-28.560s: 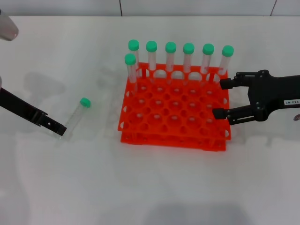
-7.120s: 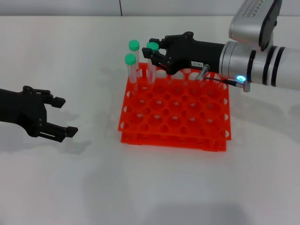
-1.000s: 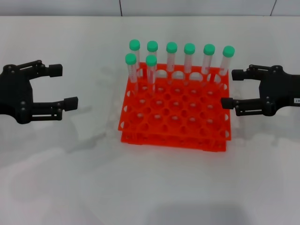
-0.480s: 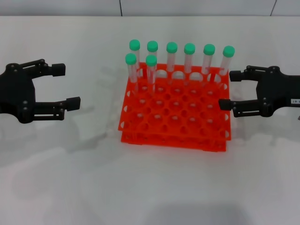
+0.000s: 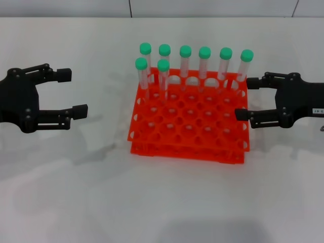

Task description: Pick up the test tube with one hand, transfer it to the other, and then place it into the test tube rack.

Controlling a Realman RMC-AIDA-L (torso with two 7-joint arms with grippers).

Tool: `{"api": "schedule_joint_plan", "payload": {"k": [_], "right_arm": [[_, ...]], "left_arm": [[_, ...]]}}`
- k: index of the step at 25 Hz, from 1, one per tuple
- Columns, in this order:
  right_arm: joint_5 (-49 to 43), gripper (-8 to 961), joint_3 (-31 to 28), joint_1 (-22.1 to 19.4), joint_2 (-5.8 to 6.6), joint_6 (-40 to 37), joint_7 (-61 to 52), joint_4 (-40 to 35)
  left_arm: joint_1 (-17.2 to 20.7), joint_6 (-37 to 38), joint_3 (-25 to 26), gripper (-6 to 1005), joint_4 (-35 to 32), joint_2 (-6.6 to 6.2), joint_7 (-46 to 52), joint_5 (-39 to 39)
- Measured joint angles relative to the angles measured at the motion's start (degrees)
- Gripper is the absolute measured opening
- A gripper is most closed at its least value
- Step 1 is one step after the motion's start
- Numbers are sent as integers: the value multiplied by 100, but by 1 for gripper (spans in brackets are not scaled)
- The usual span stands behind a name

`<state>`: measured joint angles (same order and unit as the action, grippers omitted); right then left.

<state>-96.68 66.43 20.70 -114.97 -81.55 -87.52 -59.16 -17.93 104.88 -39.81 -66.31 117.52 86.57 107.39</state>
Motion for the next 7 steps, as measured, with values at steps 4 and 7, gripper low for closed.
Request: {"api": "schedule_joint_plan", "payload": {"k": [4, 7], "right_arm": [[0, 857, -15, -11, -8, 0, 16, 1], [0, 857, -21, -17, -8, -1, 16, 1]], "left_arm": [[-2, 6, 0, 890, 3, -1, 0, -18], [-9, 6, 0, 890, 4, -1, 0, -29]]}}
